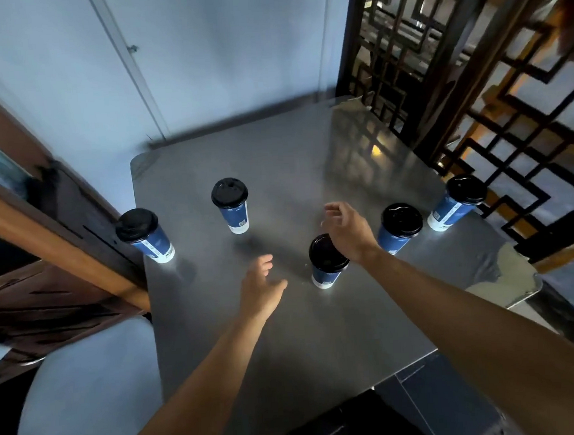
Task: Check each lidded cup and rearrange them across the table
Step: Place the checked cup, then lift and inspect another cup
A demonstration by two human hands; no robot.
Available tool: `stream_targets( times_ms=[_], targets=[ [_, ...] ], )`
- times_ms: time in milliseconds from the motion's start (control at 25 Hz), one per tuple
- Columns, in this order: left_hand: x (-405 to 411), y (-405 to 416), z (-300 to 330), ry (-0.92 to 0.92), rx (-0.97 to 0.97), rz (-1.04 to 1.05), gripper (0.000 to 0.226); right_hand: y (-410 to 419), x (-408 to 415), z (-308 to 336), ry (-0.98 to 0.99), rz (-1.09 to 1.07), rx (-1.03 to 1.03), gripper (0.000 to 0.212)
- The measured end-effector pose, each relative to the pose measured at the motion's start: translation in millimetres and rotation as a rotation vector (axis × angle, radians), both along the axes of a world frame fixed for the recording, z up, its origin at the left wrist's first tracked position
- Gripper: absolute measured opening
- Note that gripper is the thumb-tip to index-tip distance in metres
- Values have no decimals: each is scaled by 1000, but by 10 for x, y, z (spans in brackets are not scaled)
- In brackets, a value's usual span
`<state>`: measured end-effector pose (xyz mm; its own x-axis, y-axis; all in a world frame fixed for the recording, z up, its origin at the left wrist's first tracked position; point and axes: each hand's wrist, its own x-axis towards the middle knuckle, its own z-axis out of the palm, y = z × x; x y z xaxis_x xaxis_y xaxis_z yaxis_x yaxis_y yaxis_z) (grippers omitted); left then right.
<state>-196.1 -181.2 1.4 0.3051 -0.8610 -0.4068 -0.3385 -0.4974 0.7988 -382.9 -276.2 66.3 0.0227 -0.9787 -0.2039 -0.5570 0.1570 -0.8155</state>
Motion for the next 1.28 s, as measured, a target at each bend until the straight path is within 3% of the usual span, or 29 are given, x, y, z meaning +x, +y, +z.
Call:
stream_targets(
  times_ms=[440, 680, 760, 960, 1120, 1280],
  targets=[
    [-984, -59, 1, 7, 52, 258, 70, -242, -633, -405, -81, 237, 159, 41],
    [-1361, -53, -93, 121, 152, 268, 89, -304, -775, -520, -39, 559, 258, 54],
    [-1442, -76, -103, 118, 120, 259, 80, -297, -799, -555, -32, 654, 234, 56],
    [-1403, -116, -60, 135, 30, 256, 47, -310, -805, -496, -104, 565, 265, 51],
    [-1285, -23, 33, 174, -5, 237, 56, -338, -715, -314, -113, 509, 345, 36],
    [-1213, 4, 154, 214, -32, 254, 15, -313, -607, -224, -164, 547, 398, 31]
  ],
)
